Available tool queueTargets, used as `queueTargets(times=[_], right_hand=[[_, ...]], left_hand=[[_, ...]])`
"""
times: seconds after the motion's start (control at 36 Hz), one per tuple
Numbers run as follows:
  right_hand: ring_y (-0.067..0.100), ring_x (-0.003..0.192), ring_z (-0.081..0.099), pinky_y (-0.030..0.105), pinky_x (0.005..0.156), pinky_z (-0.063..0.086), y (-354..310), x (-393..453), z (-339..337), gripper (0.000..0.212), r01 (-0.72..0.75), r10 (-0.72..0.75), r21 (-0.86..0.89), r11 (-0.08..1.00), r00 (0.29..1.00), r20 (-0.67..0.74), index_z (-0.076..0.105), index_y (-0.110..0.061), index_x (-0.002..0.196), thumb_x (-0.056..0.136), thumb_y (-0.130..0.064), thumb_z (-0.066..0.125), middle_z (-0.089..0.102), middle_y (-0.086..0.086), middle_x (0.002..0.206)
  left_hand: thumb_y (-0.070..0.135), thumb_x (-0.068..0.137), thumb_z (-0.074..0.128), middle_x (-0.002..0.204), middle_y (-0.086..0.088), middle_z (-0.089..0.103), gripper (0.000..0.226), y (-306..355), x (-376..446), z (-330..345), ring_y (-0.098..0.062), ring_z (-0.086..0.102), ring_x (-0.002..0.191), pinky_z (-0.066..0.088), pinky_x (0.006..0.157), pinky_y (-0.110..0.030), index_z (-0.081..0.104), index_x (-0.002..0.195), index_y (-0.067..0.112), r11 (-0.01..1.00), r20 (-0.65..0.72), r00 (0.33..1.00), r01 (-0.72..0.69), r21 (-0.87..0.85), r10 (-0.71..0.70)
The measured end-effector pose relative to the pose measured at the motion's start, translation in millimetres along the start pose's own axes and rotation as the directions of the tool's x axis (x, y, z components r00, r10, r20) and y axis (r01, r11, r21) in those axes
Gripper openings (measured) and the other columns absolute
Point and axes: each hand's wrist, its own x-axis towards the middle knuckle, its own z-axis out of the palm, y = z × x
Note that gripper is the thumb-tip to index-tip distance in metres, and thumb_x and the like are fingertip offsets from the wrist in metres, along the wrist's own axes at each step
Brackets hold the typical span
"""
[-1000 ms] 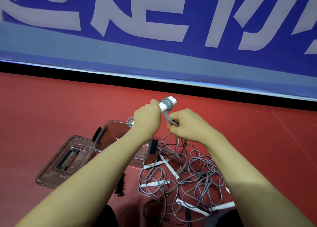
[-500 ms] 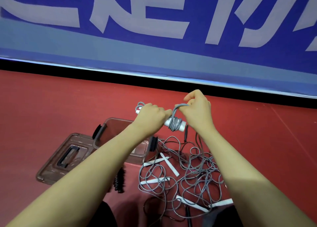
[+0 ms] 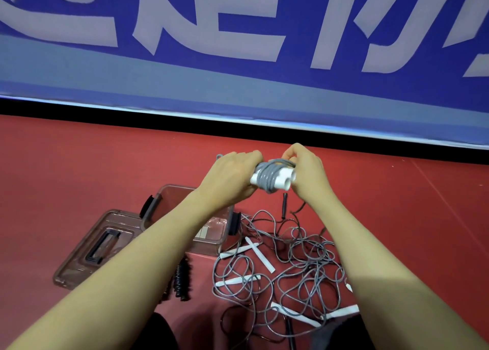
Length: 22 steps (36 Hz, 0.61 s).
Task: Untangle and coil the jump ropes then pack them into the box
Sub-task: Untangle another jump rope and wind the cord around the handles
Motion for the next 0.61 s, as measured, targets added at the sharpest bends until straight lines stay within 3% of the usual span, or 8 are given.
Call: queueTargets(times=[0.08, 0.14, 0.22, 0.28, 0.39, 0.53, 0.61], right_hand=[[0.035, 0.081, 0.055, 0.034, 0.065, 0.037, -1, -3, 1, 0.012, 0.040, -0.036, -0.106, 0.994, 0.999, 0.038, 0.050, -0.019, 0.090, 0.082, -0.016, 0.059, 0.060, 0.004, 0.080], [0.035, 0.083, 0.057, 0.032, 0.064, 0.035, -1, -4, 5, 0.022, 0.073, -0.069, -0.118, 0.990, 0.997, 0.037, 0.055, -0.017, 0.105, 0.087, -0.027, 0.061, 0.065, 0.005, 0.084], [0.027, 0.075, 0.055, 0.032, 0.063, 0.038, -4, -7, 10, 0.018, 0.069, -0.063, -0.088, 0.994, 0.995, 0.071, 0.053, -0.019, 0.094, 0.087, -0.033, 0.063, 0.055, -0.005, 0.069], [0.029, 0.080, 0.057, 0.035, 0.067, 0.043, -6, -6, 14, 0.015, 0.075, -0.060, -0.124, 0.990, 0.991, 0.121, 0.053, -0.019, 0.092, 0.087, -0.029, 0.062, 0.056, -0.003, 0.073], [0.029, 0.082, 0.057, 0.039, 0.073, 0.048, -8, -9, 20, 0.008, 0.086, -0.057, -0.125, 0.988, 0.975, 0.216, 0.054, -0.017, 0.090, 0.087, -0.022, 0.059, 0.055, -0.001, 0.074], [0.025, 0.067, 0.056, 0.036, 0.065, 0.046, -11, -13, 16, 0.012, 0.113, -0.105, -0.007, 0.994, 0.943, 0.315, 0.057, -0.016, 0.072, 0.082, -0.013, 0.064, 0.054, -0.001, 0.064], [0.017, 0.056, 0.043, 0.032, 0.059, 0.038, -18, -17, 14, 0.012, 0.173, -0.167, 0.018, 0.985, 0.912, 0.375, 0.059, -0.010, 0.071, 0.081, -0.012, 0.065, 0.049, -0.002, 0.056]], left_hand=[[0.019, 0.079, 0.060, 0.070, -0.012, 0.065, 0.027, 10, 2, -4, -0.041, 0.058, 0.057, 0.031, 0.051, -0.028, 0.051, 0.098, 0.003, 0.959, 0.023, 0.974, 0.224, -0.176, -0.224], [0.019, 0.086, 0.060, 0.078, -0.011, 0.064, 0.029, 16, 6, -3, -0.042, 0.058, 0.068, 0.030, 0.054, -0.032, 0.041, 0.105, 0.009, 0.905, 0.041, 0.939, 0.340, -0.256, -0.342], [0.016, 0.087, 0.057, 0.074, -0.007, 0.056, 0.031, 21, 11, -2, -0.039, 0.052, 0.066, 0.032, 0.055, -0.034, 0.028, 0.099, 0.017, 0.819, 0.033, 0.869, 0.477, -0.320, -0.493], [0.013, 0.087, 0.054, 0.074, -0.006, 0.054, 0.030, 19, 13, 0, -0.036, 0.050, 0.065, 0.033, 0.056, -0.034, 0.026, 0.098, 0.017, 0.765, 0.036, 0.816, 0.555, -0.328, -0.577], [0.013, 0.089, 0.050, 0.079, -0.008, 0.055, 0.026, 15, 12, 2, -0.038, 0.055, 0.070, 0.037, 0.059, -0.036, 0.026, 0.100, 0.015, 0.743, 0.035, 0.771, 0.624, -0.244, -0.636], [0.011, 0.090, 0.048, 0.087, -0.016, 0.061, 0.025, 12, 11, 8, -0.039, 0.055, 0.072, 0.036, 0.058, -0.036, 0.031, 0.108, 0.007, 0.749, 0.053, 0.759, 0.650, -0.129, -0.649], [0.009, 0.090, 0.048, 0.090, -0.018, 0.062, 0.026, 5, 9, 10, -0.038, 0.056, 0.073, 0.036, 0.058, -0.037, 0.032, 0.110, 0.005, 0.728, 0.070, 0.729, 0.684, -0.053, -0.681]])
